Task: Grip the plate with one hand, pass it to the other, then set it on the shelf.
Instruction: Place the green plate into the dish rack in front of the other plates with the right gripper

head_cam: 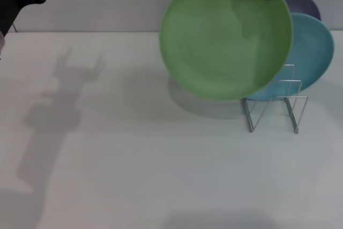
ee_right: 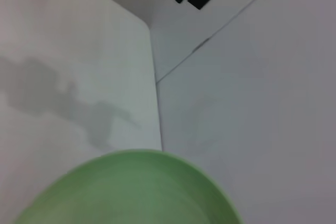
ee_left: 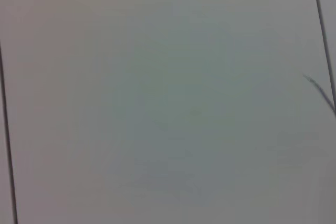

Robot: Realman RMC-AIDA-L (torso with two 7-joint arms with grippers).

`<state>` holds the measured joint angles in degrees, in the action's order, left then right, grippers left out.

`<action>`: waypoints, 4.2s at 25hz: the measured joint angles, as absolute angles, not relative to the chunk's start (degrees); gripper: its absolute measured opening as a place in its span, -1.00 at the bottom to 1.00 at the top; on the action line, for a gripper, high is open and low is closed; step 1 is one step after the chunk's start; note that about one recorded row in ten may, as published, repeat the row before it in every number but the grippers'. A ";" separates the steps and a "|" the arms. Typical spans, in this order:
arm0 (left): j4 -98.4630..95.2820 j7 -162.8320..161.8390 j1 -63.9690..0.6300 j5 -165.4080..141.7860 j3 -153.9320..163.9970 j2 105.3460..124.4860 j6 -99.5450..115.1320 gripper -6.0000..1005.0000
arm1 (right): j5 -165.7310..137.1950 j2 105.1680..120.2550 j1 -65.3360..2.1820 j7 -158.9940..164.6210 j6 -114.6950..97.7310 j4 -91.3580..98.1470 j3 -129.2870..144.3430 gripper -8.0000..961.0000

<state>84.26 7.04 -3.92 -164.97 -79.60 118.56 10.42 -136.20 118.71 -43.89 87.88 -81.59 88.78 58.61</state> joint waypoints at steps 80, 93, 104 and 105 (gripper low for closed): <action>78.92 4.83 -8.32 -164.97 -73.45 118.56 13.83 0.71 | -128.70 119.53 -33.50 59.10 -88.42 97.99 48.60 -0.89; 78.17 4.83 -9.13 -164.97 -73.06 118.56 13.71 0.71 | -128.82 119.73 -32.08 56.95 -88.41 97.48 48.60 -0.87; 77.70 4.74 -9.48 -164.97 -72.66 118.56 13.71 0.71 | -129.46 119.80 -31.15 54.89 -88.39 96.21 48.61 -0.86; 77.70 4.74 -9.48 -164.97 -72.66 118.56 13.71 0.71 | -129.46 119.80 -31.15 54.89 -88.39 96.21 48.61 -0.85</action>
<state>77.70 4.74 -9.48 -164.97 -72.66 118.56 13.71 -129.46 119.80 -31.15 54.89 -88.39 96.21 48.61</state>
